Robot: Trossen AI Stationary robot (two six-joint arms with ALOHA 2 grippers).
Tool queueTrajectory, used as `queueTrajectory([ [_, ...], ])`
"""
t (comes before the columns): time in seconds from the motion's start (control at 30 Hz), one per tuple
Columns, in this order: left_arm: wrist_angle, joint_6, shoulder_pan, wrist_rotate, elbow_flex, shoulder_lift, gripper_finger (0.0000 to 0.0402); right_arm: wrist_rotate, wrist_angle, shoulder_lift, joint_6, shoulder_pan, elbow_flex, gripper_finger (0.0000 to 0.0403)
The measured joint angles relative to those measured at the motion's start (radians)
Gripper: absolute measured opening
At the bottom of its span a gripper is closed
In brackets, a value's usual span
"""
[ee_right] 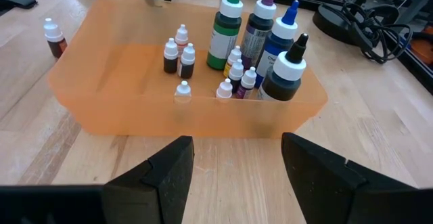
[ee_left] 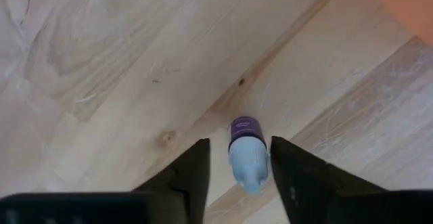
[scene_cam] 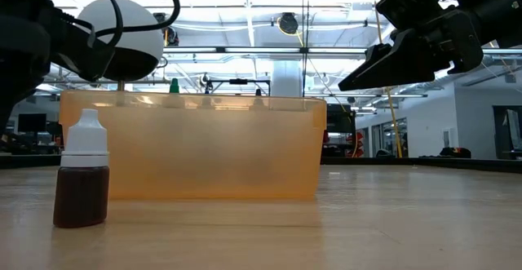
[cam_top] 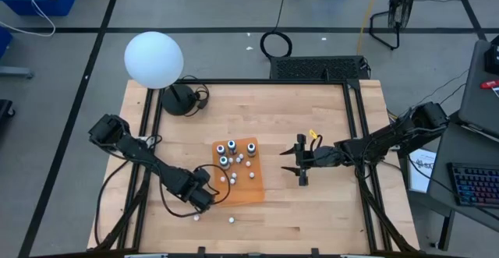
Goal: Pick & Place food coloring
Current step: Put the small dark purple food coloring bottle into the orange bin
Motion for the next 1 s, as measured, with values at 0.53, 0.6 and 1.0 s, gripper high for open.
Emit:
queueTrajectory([
  [0.53,-0.019,0.124,0.023,0.002,0.088,-0.001,0.0061,0.0,0.0,0.0,0.0,0.0,0.0,0.0212],
  [0.6,-0.028,0.19,0.023,-0.027,0.156,-0.001,0.0061,0.0,0.001,0.0,0.0,0.0,0.0,0.0212],
  [1.0,-0.08,0.571,0.178,-0.218,0.482,0.013,0.0061,0.0,0.018,0.0,0.0,0.0,0.0,0.0212],
])
